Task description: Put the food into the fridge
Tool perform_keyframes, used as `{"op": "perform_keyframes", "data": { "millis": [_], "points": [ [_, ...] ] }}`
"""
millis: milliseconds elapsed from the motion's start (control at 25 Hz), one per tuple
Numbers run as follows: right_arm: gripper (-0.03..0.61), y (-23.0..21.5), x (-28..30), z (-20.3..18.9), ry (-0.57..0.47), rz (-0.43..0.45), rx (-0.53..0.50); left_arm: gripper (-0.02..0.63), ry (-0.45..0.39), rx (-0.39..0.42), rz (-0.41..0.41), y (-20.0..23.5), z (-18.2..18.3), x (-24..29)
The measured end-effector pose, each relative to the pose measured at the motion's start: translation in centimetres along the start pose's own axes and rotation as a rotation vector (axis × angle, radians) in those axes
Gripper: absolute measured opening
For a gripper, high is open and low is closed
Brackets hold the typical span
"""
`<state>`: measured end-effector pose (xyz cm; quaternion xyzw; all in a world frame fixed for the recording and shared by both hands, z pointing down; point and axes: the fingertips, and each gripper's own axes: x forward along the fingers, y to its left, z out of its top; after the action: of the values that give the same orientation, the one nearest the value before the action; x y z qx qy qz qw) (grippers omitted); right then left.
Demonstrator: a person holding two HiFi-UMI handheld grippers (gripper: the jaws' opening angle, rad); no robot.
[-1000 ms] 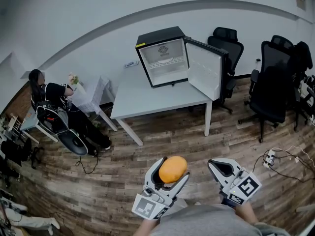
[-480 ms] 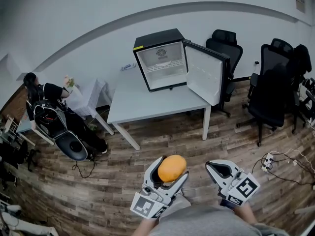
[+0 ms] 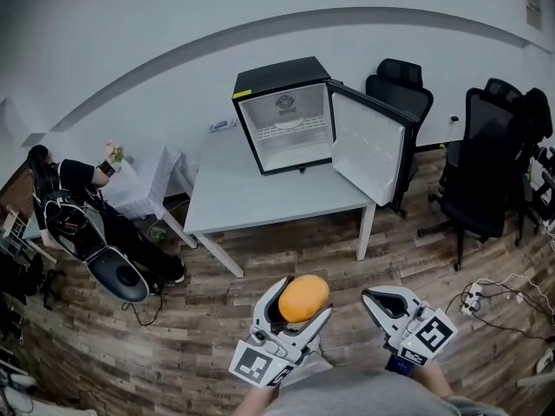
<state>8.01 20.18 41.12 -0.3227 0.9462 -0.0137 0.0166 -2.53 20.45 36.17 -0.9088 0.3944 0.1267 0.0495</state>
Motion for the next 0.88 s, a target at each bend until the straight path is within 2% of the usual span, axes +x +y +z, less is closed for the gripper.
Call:
{"op": "perform_keyframes", "data": {
  "millis": [480,880],
  "points": [
    [0.014,-5.9,8.7,0.7,0.01,-0.032,0.005,0.365,-0.006,-0.009,-0.025,9.4,-0.5,5.1],
    [0.014,-7.6,18.5,1.1,0.016,-0.01,-0.017,0.365,0.0,-0.01,-0.024,18.9,-0.7,6.3]
  ]
}}
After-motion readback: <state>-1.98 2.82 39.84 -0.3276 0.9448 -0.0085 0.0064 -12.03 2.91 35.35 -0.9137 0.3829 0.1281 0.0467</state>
